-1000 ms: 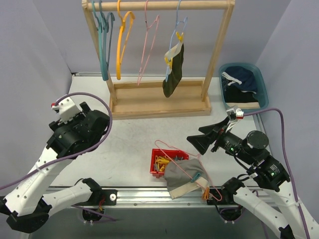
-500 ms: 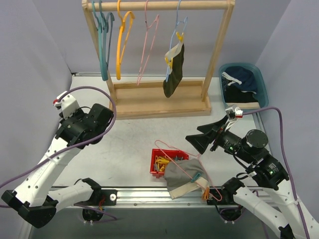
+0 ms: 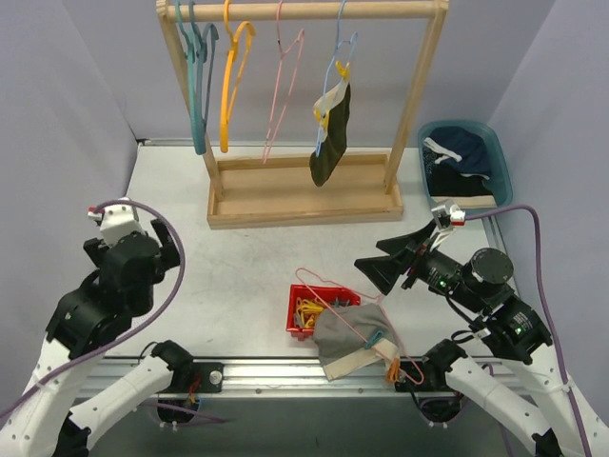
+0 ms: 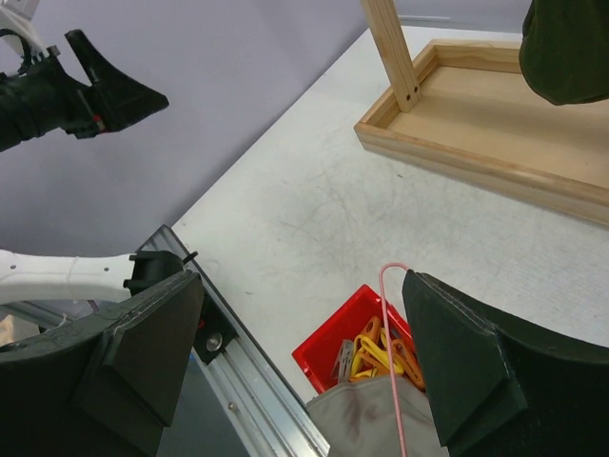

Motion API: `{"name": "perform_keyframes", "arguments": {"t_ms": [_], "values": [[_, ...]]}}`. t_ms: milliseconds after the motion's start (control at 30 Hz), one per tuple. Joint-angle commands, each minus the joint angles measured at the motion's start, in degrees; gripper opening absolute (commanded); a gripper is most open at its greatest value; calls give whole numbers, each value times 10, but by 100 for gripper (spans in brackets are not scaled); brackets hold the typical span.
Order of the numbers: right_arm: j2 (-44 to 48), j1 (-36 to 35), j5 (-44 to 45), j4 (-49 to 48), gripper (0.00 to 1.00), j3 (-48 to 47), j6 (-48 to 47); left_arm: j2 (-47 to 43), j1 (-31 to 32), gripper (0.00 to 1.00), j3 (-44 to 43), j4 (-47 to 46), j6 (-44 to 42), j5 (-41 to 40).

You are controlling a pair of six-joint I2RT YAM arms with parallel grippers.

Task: Remove the underwear clipped to the hanger

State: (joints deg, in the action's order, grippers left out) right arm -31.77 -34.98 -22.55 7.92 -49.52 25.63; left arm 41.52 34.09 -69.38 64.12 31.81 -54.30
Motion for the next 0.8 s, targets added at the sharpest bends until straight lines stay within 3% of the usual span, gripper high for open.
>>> {"name": "perform_keyframes", "arguments": {"t_ms": [0,133,367,467,567,600,700,767], "values": [[1,-5,-7,-30,89,-8,1,-77,1,94,29,-176,-141,332],[5,-4,-7,-30,89,-6,1,-122,1,94,47,-250,-146,333],[13,-4,-6,-27,89,-5,1,-116,2,94,61,-354,-146,333],[19,-5,-3,-24,89,-3,1,-121,1,94,86,-462,-146,333],[23,-4,-1,-21,89,-1,-1,-121,2,94,123,-633,-146,333],[24,-4,0,-21,89,-1,-1,-118,2,94,136,-765,-146,333],[23,-4,0,-20,89,1,-2,-101,4,94,186,-1005,-146,333],[22,-4,0,-21,89,1,-4,-90,9,94,195,-1029,-146,333]]}}
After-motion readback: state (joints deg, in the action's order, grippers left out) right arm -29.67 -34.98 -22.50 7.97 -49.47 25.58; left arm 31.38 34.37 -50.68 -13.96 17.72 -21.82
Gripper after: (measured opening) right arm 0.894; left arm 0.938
